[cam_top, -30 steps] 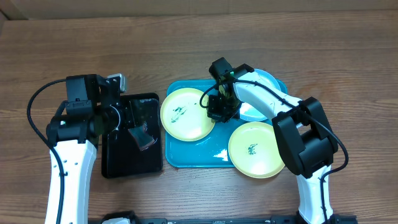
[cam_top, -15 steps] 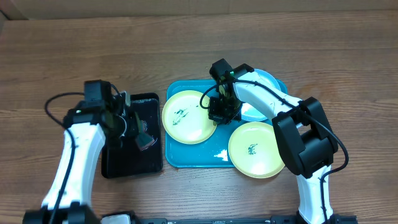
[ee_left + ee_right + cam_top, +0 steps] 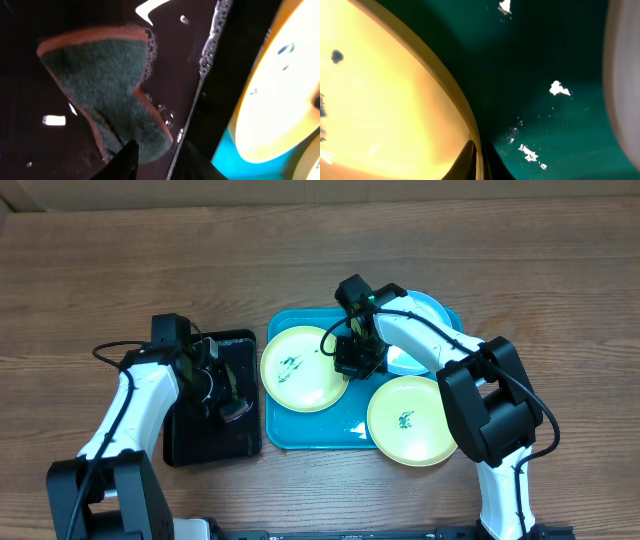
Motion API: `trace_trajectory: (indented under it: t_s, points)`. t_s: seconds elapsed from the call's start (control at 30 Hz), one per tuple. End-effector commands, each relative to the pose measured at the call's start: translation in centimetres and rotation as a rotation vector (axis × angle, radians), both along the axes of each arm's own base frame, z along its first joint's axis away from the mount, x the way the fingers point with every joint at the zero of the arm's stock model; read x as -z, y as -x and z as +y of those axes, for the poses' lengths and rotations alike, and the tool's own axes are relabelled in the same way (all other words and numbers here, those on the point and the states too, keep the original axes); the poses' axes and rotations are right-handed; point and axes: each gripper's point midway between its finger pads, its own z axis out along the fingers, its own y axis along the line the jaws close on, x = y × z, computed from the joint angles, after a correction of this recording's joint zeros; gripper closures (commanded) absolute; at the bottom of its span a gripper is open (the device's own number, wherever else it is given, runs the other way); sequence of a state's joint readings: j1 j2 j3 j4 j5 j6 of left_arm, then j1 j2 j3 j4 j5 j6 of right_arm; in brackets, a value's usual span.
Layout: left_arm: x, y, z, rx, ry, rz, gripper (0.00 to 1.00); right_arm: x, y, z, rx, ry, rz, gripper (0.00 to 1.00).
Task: Clean dirty plates on tray and stack at the side
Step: 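Grasp the pink-and-green sponge from the black tray with the left gripper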
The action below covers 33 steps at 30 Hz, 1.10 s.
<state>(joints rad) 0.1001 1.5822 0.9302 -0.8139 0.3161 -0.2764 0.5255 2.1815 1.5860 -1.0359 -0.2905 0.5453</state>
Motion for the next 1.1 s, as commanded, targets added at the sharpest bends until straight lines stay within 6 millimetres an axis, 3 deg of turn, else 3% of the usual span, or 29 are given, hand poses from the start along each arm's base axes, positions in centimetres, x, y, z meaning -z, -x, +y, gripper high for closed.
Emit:
trace_trajectory:
  t_s: [0.0, 0.13, 0.3, 0.43, 0.63, 0.8, 0.9, 1.07]
  points:
    - [1.1, 0.5, 1.5, -0.137, -0.065, 0.071, 0.69, 2.9, -0.4, -1.9, -0.009, 0.121, -0.019, 0.95]
    - [1.5, 0.9, 3.8, -0.259, -0.192, 0.103, 0.55, 2.9, -0.3, -1.8, -0.028, 0.114, -0.022, 0.94]
    - [1.4, 0.1, 3.9, -0.192, -0.2, 0.058, 0.42, 2.9, -0.3, -1.8, -0.03, 0.114, -0.022, 0.94]
    - [1.5, -0.5, 3.9, -0.189, -0.198, 0.039, 0.4, 2.9, -0.3, -1.8, -0.031, 0.115, -0.022, 0.94]
    - [3.4, -0.5, 3.0, -0.171, -0.146, 0.082, 0.55, 2.9, -0.3, -1.9, -0.031, 0.116, -0.019, 0.94]
    - [4.3, -1.0, 2.0, -0.143, -0.085, 0.086, 0.84, 2.9, -0.2, -1.9, -0.03, 0.116, -0.018, 0.94]
    - [3.7, -1.6, 2.0, -0.143, -0.086, 0.064, 0.95, 2.9, -0.3, -1.9, -0.03, 0.116, -0.019, 0.94]
    - [0.8, -3.2, 2.1, -0.146, -0.085, -0.001, 0.96, 2.9, -0.2, -1.9, -0.031, 0.117, -0.018, 0.94]
